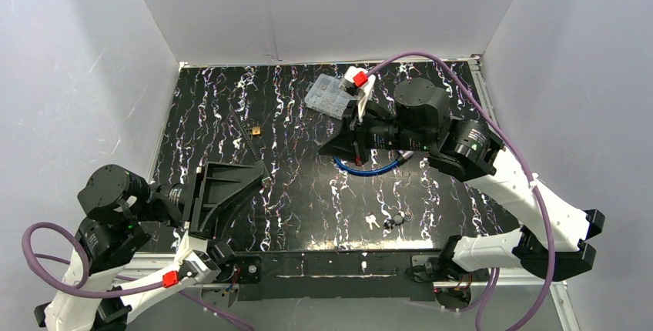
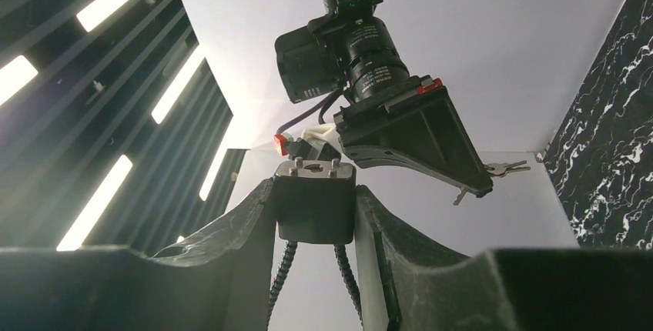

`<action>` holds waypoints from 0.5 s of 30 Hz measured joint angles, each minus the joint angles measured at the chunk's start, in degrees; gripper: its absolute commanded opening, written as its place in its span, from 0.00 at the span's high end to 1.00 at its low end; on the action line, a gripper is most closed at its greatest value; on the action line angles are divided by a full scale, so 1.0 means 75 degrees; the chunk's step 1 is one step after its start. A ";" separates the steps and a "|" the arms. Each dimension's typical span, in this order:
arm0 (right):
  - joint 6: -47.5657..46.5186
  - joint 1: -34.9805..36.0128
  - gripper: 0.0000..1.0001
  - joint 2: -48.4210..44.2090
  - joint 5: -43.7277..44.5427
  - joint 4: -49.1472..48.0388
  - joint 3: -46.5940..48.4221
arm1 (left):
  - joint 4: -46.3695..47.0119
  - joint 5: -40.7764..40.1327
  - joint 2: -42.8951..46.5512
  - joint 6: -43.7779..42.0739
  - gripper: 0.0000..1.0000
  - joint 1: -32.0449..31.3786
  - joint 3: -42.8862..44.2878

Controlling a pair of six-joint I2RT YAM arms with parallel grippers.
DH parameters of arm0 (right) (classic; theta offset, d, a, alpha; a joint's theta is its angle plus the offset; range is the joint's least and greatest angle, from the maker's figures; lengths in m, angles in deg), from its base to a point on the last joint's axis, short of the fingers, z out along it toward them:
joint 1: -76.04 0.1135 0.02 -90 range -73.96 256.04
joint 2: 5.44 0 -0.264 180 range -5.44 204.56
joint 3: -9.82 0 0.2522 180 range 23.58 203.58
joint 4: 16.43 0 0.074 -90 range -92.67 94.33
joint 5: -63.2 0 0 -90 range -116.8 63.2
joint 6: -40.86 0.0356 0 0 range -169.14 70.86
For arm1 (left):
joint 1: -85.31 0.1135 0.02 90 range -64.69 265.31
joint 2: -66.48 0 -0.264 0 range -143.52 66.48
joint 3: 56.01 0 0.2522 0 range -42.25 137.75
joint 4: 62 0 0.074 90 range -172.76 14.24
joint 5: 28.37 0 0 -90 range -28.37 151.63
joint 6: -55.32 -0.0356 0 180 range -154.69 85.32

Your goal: Unlock with the key

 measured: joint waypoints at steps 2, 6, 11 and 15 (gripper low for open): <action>0.0000 0.0000 0.99 0.0000 -0.0006 -0.0003 0.0015 | -0.0003 0.0020 -0.0003 -0.0125 1.00 0.0000 0.0000; 0.0000 0.0000 0.99 0.0000 -0.0023 0.0000 0.0026 | -0.0009 0.0029 -0.0003 -0.0216 1.00 0.0000 0.0000; -0.0029 0.0000 0.99 0.0006 -0.0017 0.0032 0.0058 | -0.0134 0.0020 -0.0003 -0.0289 1.00 0.0000 0.0000; -0.0119 0.0000 0.99 0.0023 0.0009 0.0082 0.0157 | -0.0280 -0.0012 -0.0003 -0.0315 1.00 0.0000 0.0000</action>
